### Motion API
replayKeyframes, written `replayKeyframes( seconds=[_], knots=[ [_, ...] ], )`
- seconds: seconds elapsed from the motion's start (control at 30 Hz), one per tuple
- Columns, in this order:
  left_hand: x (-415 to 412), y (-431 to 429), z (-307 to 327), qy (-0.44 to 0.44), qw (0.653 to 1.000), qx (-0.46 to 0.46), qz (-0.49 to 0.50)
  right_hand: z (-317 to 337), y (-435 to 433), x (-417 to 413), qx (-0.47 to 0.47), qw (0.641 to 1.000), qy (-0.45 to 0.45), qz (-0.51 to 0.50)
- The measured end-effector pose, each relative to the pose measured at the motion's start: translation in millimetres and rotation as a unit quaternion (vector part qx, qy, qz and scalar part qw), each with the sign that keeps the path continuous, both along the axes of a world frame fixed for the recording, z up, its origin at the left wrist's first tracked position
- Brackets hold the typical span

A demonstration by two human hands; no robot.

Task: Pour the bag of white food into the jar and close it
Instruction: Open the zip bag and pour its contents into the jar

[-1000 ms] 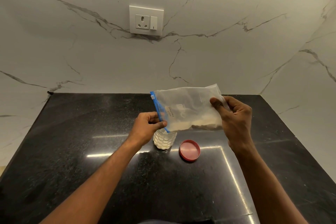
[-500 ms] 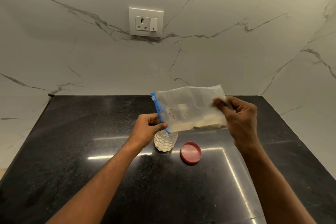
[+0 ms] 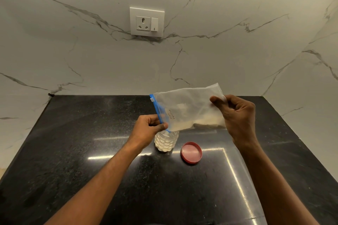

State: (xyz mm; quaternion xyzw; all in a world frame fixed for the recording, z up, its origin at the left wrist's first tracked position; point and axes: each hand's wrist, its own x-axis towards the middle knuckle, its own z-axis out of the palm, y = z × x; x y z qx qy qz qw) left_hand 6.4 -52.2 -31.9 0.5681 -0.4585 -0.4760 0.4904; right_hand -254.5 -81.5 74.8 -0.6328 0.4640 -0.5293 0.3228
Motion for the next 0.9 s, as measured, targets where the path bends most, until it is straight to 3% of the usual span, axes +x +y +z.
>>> replayKeyframes(
  seconds=[0.33,0.9],
  knots=[
    [2,0,-4,0.014,1.0,0.007,-0.003,7,-2,5,-0.015,0.999,0.027,0.041],
    [-1,-4,-5,0.03,1.0,0.002,-0.008,11,-10,5,-0.022,0.998,0.055,0.023]
  ],
)
